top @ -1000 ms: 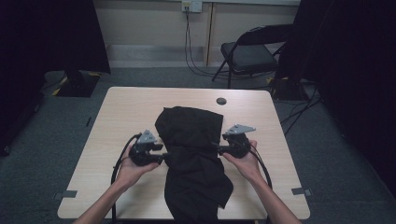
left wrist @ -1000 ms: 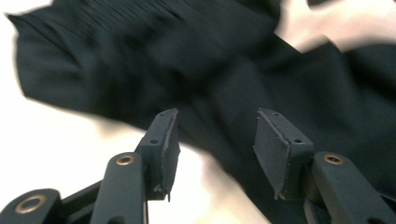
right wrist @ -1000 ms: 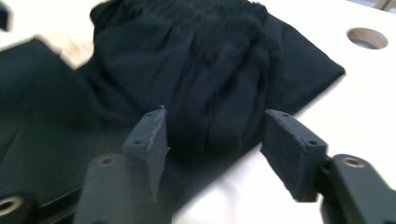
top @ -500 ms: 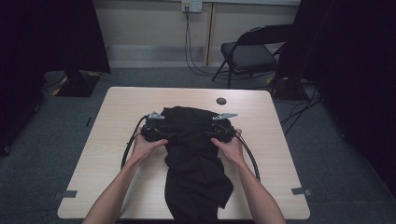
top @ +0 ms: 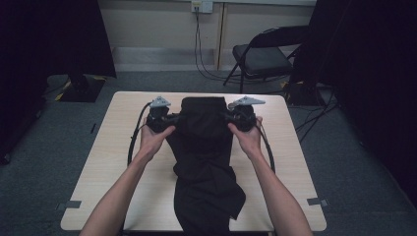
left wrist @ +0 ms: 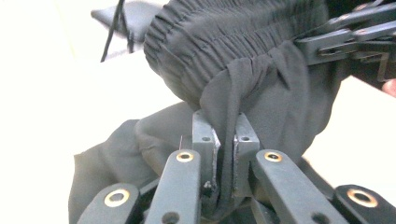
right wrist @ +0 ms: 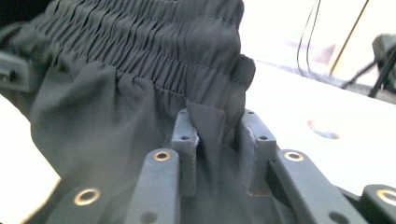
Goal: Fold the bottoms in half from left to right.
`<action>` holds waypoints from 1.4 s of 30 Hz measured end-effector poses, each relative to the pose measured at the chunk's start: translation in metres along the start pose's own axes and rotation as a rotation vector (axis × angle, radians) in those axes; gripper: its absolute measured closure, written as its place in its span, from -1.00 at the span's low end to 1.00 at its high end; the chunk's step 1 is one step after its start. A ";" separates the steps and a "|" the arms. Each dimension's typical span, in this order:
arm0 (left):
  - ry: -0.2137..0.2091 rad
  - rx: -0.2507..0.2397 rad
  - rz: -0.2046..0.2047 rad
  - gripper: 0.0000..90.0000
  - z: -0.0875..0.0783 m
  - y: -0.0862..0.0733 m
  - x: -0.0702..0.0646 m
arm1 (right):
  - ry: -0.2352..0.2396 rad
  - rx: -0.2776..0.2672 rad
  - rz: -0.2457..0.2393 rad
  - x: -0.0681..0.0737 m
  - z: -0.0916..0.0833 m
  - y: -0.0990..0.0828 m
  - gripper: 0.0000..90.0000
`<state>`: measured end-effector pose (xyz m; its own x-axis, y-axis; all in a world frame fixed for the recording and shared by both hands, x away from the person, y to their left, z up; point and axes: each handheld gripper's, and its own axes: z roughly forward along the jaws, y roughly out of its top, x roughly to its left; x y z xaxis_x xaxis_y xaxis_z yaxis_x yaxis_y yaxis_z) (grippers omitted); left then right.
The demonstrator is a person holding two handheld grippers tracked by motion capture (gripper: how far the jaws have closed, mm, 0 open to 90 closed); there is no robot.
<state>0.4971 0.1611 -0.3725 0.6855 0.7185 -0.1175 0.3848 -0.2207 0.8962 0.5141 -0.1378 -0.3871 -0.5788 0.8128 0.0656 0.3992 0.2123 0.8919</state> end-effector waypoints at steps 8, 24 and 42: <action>-0.099 -0.157 0.078 0.87 -0.068 0.037 -0.053 | 0.087 -0.219 -0.047 0.013 -0.082 0.056 0.68; -0.257 0.373 0.059 0.86 -0.056 -0.142 -0.114 | 0.295 0.166 0.007 0.072 -0.118 -0.132 0.71; 0.048 0.297 0.070 0.83 0.040 -0.120 -0.033 | 0.038 0.227 -0.096 0.025 0.003 -0.119 0.72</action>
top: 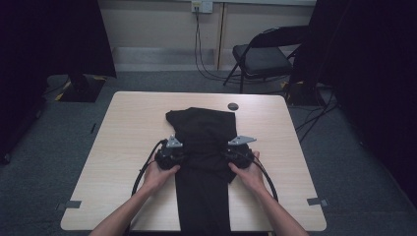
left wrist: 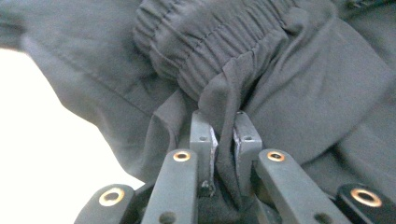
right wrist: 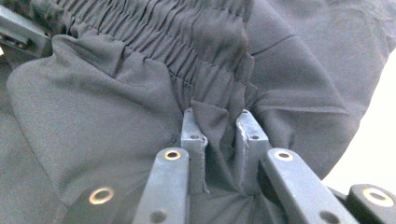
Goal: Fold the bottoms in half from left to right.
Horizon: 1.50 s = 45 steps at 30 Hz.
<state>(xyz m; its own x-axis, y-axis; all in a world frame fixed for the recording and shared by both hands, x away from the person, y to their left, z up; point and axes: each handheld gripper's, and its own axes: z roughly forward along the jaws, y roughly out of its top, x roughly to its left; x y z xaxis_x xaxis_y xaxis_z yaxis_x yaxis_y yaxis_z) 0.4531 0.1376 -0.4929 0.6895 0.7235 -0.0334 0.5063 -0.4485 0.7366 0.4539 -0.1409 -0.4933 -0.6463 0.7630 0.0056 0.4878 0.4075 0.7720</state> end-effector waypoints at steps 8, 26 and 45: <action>-0.012 -0.020 -0.014 0.76 0.000 0.006 0.008 | -0.001 -0.007 0.021 -0.013 0.009 0.010 0.71; -0.064 -0.044 -0.084 0.04 0.004 0.010 0.015 | 0.084 -0.030 0.062 -0.020 0.002 0.024 -0.14; 0.000 -0.057 -0.135 0.43 0.029 0.028 0.029 | -0.002 -0.040 0.094 -0.024 0.031 0.020 0.26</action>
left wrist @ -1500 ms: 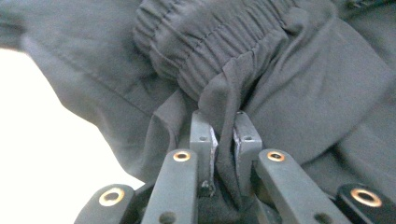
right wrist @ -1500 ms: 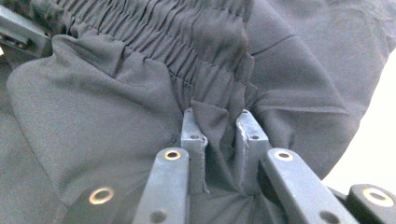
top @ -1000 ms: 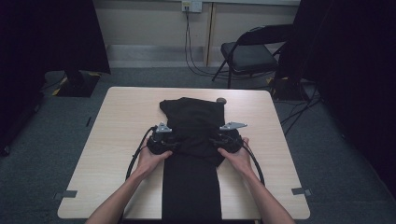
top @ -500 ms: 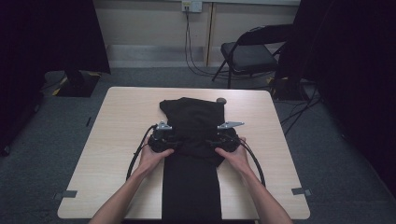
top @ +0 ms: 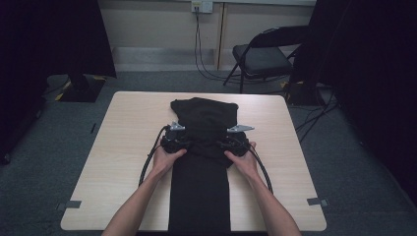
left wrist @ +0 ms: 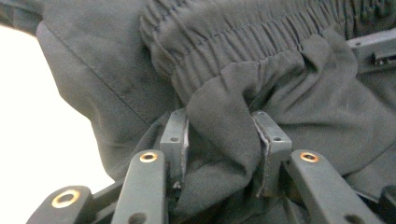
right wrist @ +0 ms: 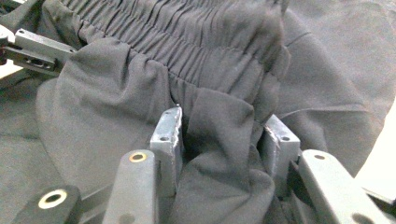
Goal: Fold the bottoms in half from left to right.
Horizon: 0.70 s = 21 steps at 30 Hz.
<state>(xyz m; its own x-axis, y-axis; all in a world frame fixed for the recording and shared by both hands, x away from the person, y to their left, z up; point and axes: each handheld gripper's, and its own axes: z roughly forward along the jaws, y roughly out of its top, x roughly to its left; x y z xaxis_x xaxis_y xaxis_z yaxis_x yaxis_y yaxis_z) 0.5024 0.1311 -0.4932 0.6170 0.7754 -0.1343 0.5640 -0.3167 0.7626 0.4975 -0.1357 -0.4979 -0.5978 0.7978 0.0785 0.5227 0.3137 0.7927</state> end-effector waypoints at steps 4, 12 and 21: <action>-0.019 -0.054 -0.016 0.76 -0.010 0.008 0.002 | 0.012 -0.051 0.023 -0.004 -0.013 0.006 0.56; -0.049 -0.215 -0.005 0.82 -0.051 0.062 -0.006 | 0.033 -0.207 0.046 -0.012 -0.058 0.065 0.76; -0.037 -0.390 0.013 0.83 -0.108 0.130 -0.015 | 0.029 -0.362 0.019 -0.013 -0.109 0.139 0.79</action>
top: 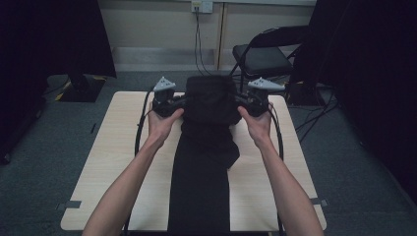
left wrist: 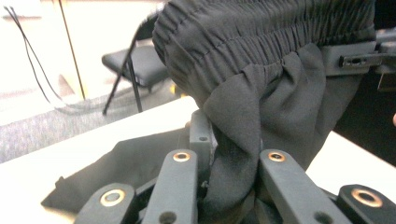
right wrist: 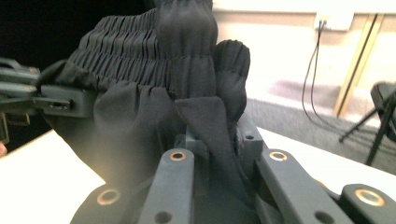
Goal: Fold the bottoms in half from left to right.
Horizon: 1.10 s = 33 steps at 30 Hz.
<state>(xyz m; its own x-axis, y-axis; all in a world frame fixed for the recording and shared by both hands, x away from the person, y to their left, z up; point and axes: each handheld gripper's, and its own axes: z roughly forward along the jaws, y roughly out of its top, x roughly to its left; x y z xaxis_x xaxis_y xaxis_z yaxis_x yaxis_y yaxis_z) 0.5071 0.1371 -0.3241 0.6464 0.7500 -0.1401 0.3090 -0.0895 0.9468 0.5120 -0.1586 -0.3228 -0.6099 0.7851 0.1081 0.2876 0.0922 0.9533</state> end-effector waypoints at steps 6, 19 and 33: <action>-0.020 -0.113 0.031 0.83 -0.031 0.041 -0.018 | 0.014 -0.104 -0.043 0.012 -0.022 0.054 0.79; -0.182 0.056 0.141 0.81 -0.089 -0.059 -0.068 | 0.135 -0.032 -0.088 0.050 -0.075 -0.028 0.79; -0.270 0.470 0.161 0.78 -0.079 -0.192 -0.086 | 0.195 0.371 -0.063 0.079 -0.083 -0.185 0.77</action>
<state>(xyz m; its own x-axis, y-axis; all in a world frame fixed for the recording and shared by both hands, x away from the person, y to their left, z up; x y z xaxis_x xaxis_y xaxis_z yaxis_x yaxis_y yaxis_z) 0.3373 0.1415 -0.4706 0.8478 0.5137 -0.1320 0.4289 -0.5175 0.7405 0.3490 -0.1645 -0.4671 -0.7531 0.6433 0.1379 0.4697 0.3790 0.7974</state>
